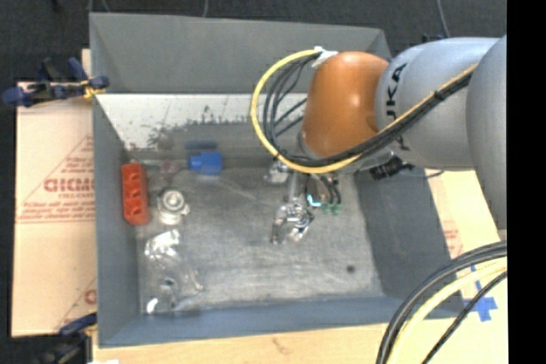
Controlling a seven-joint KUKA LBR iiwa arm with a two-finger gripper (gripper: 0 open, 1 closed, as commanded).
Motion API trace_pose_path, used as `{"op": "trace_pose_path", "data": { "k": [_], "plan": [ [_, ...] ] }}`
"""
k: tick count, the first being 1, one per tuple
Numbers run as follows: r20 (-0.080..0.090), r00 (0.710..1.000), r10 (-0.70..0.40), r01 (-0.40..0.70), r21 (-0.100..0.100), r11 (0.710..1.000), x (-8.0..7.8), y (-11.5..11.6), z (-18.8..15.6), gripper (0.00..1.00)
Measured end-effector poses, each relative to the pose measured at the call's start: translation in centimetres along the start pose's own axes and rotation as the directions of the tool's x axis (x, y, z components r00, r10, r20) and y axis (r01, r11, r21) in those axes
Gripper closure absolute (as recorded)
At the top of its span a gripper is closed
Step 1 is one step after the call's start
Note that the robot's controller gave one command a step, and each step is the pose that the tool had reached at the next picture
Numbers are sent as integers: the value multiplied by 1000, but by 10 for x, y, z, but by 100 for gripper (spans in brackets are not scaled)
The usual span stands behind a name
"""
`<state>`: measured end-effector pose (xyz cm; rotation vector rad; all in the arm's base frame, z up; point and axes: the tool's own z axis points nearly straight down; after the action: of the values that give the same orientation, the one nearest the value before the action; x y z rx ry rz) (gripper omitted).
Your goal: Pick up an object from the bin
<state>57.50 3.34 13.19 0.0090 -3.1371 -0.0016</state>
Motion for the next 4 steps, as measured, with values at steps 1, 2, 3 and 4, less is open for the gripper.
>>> {"op": "trace_pose_path", "data": {
  "k": [1,2,3,4],
  "plan": [
    [16,998,59,-59,-4,998,26,-47,60,0],
    [13,998,58,-58,-2,998,3,-78,58,0],
    [21,998,58,-58,-2,998,1,-77,56,100],
    [17,998,58,-58,-1,998,3,-77,57,0]
  ]
}}
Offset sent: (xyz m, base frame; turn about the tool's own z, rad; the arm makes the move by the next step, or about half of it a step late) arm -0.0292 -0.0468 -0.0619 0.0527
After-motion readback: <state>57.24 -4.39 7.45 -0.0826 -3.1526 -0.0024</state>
